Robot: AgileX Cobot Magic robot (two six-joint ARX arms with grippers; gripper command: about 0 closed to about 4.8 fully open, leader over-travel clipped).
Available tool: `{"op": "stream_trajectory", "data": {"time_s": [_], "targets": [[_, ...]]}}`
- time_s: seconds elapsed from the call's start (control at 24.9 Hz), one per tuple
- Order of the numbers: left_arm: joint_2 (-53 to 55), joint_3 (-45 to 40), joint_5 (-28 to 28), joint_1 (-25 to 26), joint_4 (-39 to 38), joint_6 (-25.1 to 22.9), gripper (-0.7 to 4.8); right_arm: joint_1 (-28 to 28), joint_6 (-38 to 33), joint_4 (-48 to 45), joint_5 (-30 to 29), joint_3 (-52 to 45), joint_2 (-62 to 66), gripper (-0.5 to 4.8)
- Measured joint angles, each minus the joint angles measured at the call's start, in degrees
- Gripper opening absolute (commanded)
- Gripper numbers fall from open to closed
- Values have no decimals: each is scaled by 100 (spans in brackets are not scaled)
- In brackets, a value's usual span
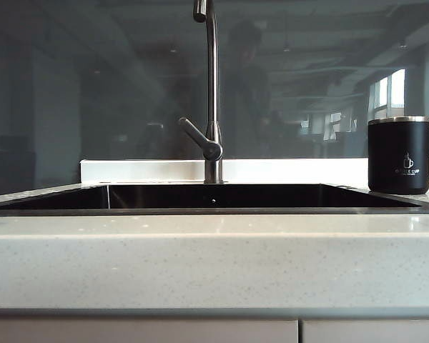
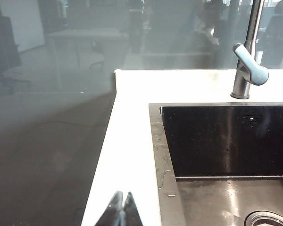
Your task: Pick up the mug next to the sink, go to the faucet to get some water, pour the water into the sink, and finally put the mug back to its place.
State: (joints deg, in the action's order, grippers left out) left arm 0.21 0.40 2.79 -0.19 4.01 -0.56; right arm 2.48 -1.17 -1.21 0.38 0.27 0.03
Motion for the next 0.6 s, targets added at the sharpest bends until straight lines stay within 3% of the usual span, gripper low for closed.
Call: {"op": "stream_trajectory", "data": {"time_s": [0.36,0.6], "targets": [[-2,0,0,0,2,15,-2,0,0,4,-31,0,0,-6],[2,0,0,0,48,15,-2,-31,-767,-238,-61,0,2,-6]]}}
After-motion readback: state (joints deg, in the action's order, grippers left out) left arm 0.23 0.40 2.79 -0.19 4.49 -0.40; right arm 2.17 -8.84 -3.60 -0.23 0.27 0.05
